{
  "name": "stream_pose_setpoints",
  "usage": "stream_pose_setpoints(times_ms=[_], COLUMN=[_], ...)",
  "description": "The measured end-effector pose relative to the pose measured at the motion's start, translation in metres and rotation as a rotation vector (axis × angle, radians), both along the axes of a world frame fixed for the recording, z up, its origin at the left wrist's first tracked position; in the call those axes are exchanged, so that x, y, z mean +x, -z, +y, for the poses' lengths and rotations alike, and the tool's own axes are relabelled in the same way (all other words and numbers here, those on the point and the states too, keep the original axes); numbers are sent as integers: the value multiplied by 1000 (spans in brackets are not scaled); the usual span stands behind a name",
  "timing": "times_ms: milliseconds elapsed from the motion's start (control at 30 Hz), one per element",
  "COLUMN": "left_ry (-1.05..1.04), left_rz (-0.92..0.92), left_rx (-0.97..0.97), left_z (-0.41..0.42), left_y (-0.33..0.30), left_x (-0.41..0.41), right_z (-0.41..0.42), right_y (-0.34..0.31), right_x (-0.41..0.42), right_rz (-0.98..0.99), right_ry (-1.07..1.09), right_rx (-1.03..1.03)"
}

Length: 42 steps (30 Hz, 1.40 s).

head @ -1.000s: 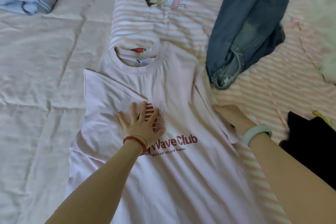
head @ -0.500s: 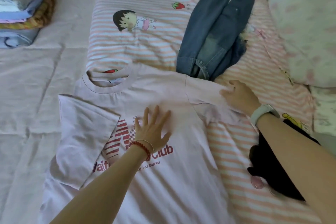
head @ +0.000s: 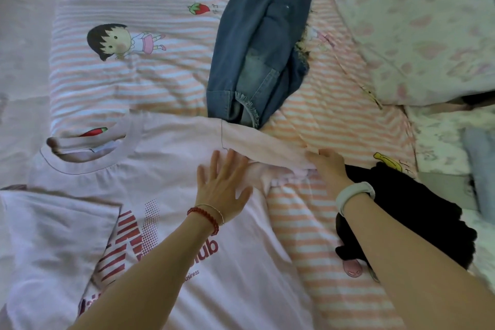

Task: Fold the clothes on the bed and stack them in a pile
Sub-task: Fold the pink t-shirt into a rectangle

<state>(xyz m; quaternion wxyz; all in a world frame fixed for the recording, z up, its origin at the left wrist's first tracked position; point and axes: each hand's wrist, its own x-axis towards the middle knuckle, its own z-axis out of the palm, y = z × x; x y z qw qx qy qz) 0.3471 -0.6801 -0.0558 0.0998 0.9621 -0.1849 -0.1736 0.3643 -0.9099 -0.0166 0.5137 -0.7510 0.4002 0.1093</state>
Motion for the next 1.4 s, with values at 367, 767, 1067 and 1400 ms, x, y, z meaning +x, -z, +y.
stream_pose_setpoints(times_ms=[367, 767, 1067, 1400], left_ry=[-74, -43, -250, -298], left_rz=[-173, -80, -18, 59], left_rx=[-288, -67, -431, -708], left_z=[-3, -42, -47, -2], left_y=[-32, -38, -55, -95], left_x=[54, 129, 142, 130], right_z=[-2, -10, -6, 37], right_y=[-45, 8, 9, -36], right_x=[57, 29, -3, -36], right_rz=[-556, -128, -209, -775], right_ry=[-154, -106, -101, -407], right_rx=[-344, 155, -96, -628])
